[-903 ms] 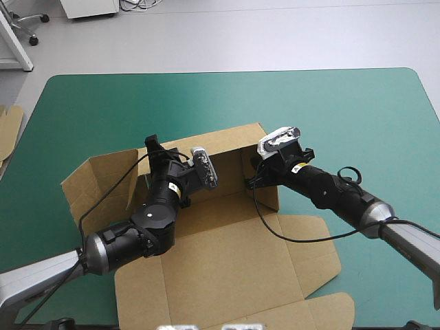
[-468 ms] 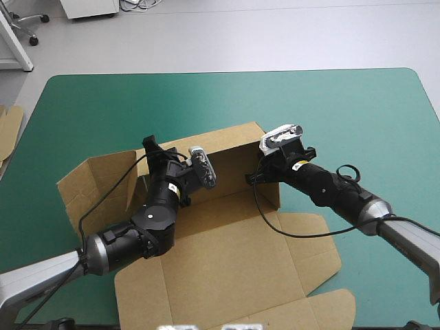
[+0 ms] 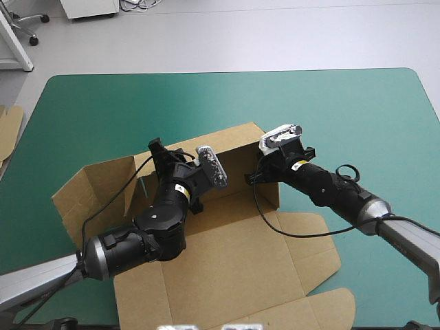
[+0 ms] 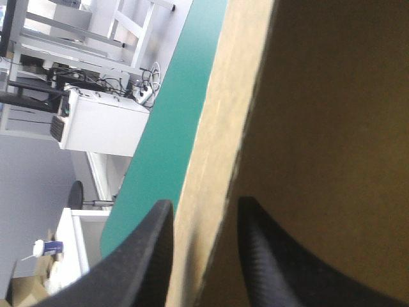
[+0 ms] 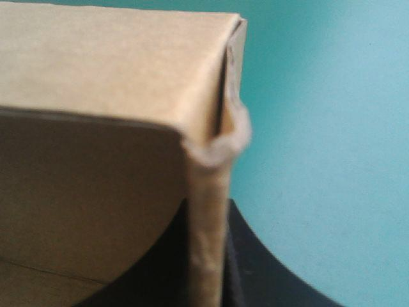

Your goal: Fold the box

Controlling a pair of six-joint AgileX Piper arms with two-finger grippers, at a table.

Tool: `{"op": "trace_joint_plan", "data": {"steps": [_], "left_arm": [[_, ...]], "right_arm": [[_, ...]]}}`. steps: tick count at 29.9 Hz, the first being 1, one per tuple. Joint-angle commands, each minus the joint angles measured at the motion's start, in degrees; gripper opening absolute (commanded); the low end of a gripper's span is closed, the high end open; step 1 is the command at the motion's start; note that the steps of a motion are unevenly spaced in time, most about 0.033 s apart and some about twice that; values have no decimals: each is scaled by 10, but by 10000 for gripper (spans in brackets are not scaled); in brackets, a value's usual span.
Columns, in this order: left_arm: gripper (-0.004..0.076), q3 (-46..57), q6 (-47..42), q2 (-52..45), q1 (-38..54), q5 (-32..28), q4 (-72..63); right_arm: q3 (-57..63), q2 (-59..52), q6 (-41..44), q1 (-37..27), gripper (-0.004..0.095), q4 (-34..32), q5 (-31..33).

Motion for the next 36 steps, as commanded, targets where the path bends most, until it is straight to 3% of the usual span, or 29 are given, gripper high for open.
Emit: {"op": "trace_joint_plan", "data": {"steps": [1,10,12,16,18,21,27,32,36], "left_arm": [[307,-48,-2,-20,-19,17,-29],[302,-113,-2,-20,-93,61,-32],[243,-125,-2,-20,-93,94,22],[-18,-154,-1,-20,-84,115,169],[-3,-184,4,-20,-64,101,159],[-3,-234,31,-20,3,79,88],[-3,-319,106,-20,226,19,-81],[-3,-338,160,-20,454,-17,-277],[-3,-338,251,-4,624,-17,-505]], "right_arm": [[-10,-3,-3,4,-13,-2,24],[-10,7,-3,4,-13,-2,16],[-10,7,-3,4,-14,-2,16],[-10,7,-3,3,-13,-2,16],[-10,7,-3,-4,-13,-2,23],[-10,7,-3,-19,-14,-2,39],[-10,7,-1,-36,-14,-2,56],[-10,7,-2,-36,-14,-3,58],[-18,7,8,-49,-14,-4,81]]}}
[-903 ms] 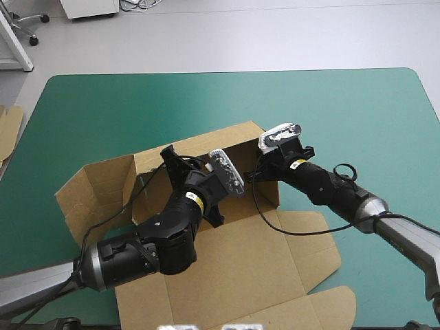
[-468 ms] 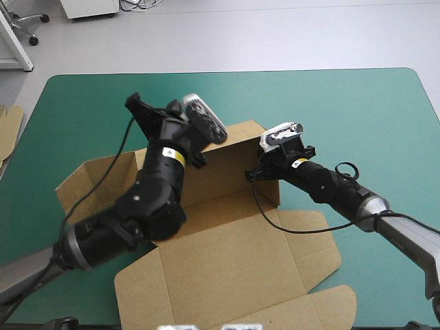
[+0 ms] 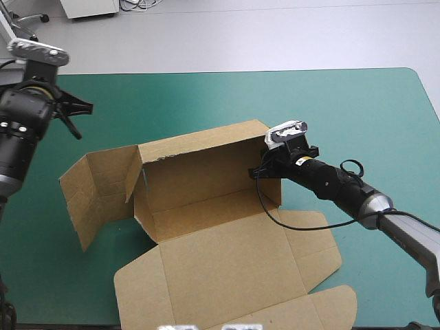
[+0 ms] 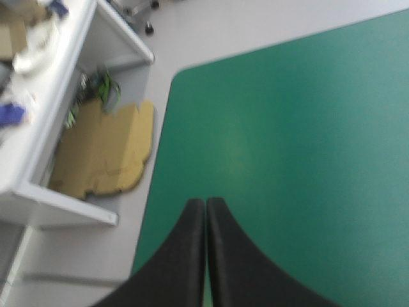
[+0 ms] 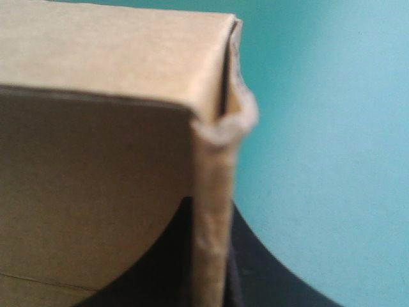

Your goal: Fold the box

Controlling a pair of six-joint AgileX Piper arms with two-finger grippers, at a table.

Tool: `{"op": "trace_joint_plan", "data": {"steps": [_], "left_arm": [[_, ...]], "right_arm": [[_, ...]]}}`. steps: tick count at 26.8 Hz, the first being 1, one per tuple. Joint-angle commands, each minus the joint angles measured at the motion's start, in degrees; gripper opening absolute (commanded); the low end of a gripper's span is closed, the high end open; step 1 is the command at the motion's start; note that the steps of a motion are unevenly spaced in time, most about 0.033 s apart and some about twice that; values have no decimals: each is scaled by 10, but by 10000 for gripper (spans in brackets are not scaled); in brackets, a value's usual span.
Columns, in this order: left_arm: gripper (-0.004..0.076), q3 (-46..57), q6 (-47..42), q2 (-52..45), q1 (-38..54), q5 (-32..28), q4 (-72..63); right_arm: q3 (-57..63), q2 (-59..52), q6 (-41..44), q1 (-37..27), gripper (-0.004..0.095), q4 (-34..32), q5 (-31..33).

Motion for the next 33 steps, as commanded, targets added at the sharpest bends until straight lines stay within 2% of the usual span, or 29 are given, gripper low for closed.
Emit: {"op": "trace_joint_plan", "data": {"steps": [1,3,5,11,14,20,27,29,33], "left_arm": [[-3,-19,84,-2,124,-22,-195],[-3,-14,120,10,183,-17,-291],[-5,-6,150,16,212,-21,-334],[-9,19,185,32,220,-39,-345],[-9,22,185,45,220,-40,-345],[-14,22,185,58,220,-43,-347],[-14,22,190,62,220,-43,-378],[-14,22,190,62,220,-36,-393],[-14,22,190,66,220,-38,-396]], "right_arm": [[-14,-5,14,-24,-14,-14,74],[-36,-5,30,-55,-14,-14,132],[-62,-5,44,-86,-14,-27,184],[-179,-5,148,-141,-14,-162,356],[-246,-5,177,-145,-14,-190,420],[-380,10,205,-145,-14,-181,456],[-543,153,229,-145,-14,-187,640],[-555,180,233,-145,-14,-186,661],[-555,214,240,-145,-14,-169,663]]}}
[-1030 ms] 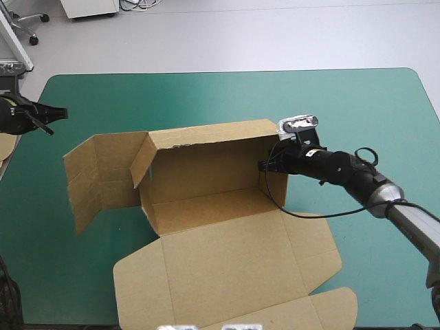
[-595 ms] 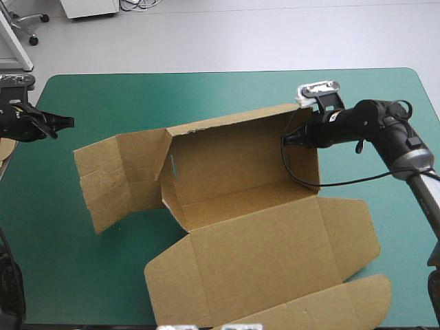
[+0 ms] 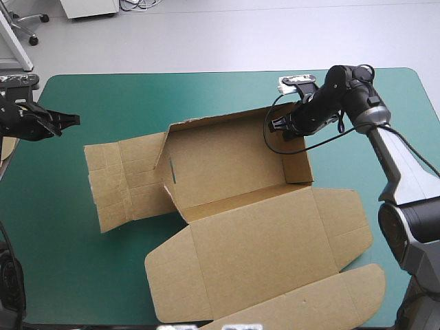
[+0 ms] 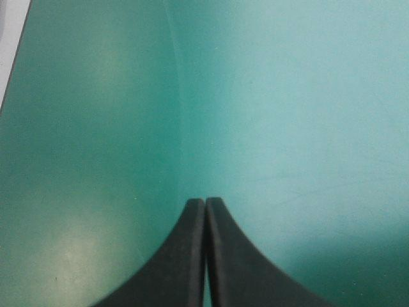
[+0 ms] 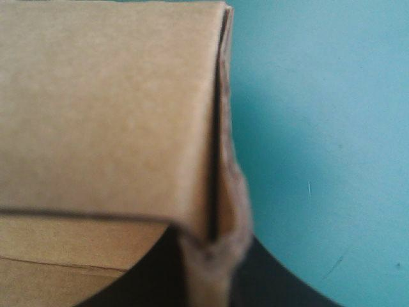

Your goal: Fold the box

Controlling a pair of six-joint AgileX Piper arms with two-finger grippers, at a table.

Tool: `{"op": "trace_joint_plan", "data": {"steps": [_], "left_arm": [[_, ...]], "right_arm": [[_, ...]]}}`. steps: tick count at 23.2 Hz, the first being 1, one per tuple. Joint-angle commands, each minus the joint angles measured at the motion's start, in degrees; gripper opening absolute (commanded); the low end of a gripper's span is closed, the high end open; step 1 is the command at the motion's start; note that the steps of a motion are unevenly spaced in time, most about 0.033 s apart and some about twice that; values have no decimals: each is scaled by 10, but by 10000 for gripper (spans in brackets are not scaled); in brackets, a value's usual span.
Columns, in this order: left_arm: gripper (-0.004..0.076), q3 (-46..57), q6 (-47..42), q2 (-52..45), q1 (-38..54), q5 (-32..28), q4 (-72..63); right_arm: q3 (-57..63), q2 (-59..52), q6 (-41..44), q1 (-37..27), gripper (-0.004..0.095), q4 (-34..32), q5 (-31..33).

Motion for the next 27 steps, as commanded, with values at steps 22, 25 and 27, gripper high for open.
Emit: {"op": "trace_joint_plan", "data": {"steps": [22,25,27], "left_arm": [[-14,-13,20,-5,-1,-29,-40],[-14,-13,20,-5,-1,-29,-40],[-14,-13,20,-5,-1,-29,-40]], "right_arm": [[-22,71,-15,21,-12,52,-9],[-22,71,-41,21,45,62,4],[-22,71,-47,21,113,61,7]]}}
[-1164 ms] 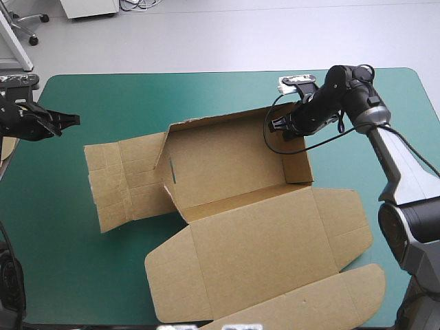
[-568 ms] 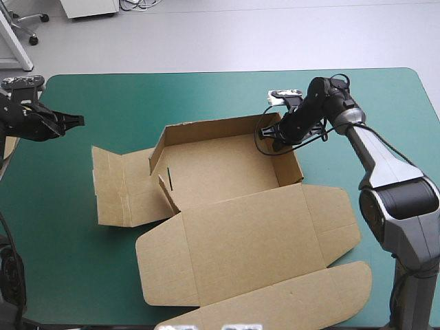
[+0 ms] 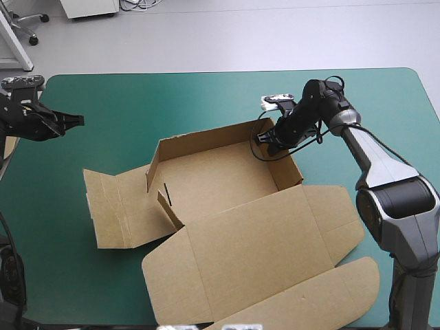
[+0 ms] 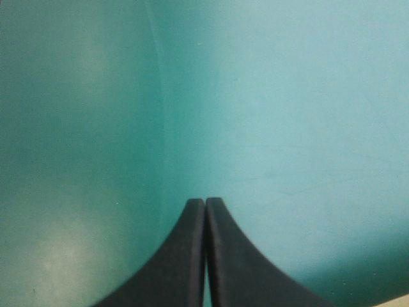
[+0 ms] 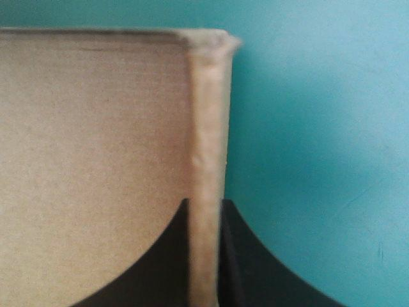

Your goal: Fold the box

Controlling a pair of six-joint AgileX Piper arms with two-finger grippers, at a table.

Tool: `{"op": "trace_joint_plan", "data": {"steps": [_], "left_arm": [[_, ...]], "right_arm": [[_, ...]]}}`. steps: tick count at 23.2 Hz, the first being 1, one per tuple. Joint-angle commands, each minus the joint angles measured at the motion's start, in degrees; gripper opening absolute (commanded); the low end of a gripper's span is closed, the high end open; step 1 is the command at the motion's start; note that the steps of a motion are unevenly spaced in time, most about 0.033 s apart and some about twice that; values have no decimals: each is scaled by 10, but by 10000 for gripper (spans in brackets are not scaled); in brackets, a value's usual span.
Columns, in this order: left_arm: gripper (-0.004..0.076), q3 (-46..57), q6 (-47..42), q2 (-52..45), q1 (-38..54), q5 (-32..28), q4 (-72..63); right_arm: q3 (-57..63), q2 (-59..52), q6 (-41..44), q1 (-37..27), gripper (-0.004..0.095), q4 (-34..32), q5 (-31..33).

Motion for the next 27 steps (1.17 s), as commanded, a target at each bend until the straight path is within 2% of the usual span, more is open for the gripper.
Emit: {"op": "trace_joint_plan", "data": {"steps": [1,2,4,6,9,13,21,27], "left_arm": [[-14,-15,-2,-21,-1,-27,-11],[-14,-15,-2,-21,-1,-27,-11],[-14,-15,-2,-21,-1,-27,-11],[-14,-15,-1,-21,-1,-27,-11],[-14,-15,-1,-21,-1,-27,-11],[-14,-15,1,-21,-1,-27,-11],[-14,-15,4,-21,-1,-27,-11],[-14,-15,4,-21,-1,-27,-11]], "right_arm": [[-12,-30,-15,-1,160,26,19],[-13,-31,-15,-1,200,26,19],[-38,-33,-13,0,383,26,20],[-64,-33,-10,0,459,26,20],[-93,-33,-4,0,470,21,20],[-110,-46,66,-1,473,-40,21],[-104,-110,89,0,473,-23,21],[-18,-163,90,11,474,-18,21]]}}
